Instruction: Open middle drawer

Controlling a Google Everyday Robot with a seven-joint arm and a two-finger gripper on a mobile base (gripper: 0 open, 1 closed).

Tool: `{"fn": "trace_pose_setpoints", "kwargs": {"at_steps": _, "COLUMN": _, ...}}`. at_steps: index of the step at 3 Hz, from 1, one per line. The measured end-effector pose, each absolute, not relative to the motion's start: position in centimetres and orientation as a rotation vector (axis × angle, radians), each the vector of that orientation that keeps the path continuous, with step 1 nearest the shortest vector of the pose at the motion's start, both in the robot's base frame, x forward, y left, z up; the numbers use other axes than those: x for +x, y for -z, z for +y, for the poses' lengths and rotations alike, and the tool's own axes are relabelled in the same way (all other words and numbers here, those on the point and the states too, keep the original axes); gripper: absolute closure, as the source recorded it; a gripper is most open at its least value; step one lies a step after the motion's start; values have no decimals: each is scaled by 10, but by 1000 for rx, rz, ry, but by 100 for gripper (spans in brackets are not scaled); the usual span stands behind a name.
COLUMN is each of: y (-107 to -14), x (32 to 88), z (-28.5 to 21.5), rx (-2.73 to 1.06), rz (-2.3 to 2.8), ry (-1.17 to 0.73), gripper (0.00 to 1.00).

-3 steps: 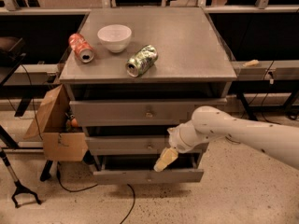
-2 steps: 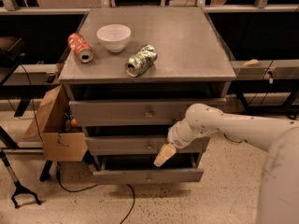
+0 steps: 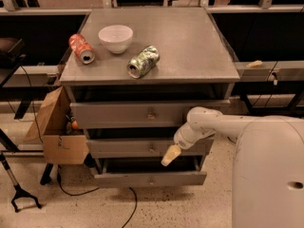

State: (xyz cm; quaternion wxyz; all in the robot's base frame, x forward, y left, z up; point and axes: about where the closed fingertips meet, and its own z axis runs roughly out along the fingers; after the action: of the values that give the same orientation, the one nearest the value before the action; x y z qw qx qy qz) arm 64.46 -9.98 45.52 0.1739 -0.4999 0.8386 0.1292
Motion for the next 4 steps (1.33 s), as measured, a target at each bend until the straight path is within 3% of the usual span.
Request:
{"fn": "trace_pose_setpoints", "kwargs": {"at_steps": 1, "y": -445, "x": 652, "z": -111, "rx": -1393, "rz": 2340, "ry": -342, "gripper": 18}}
{"fn": "trace_pose_setpoints", "kwargs": {"at_steps": 4, "y": -452, "x": 656, "z": -115, "rx": -1416, "rz": 2293, "ry": -333, "gripper": 87}}
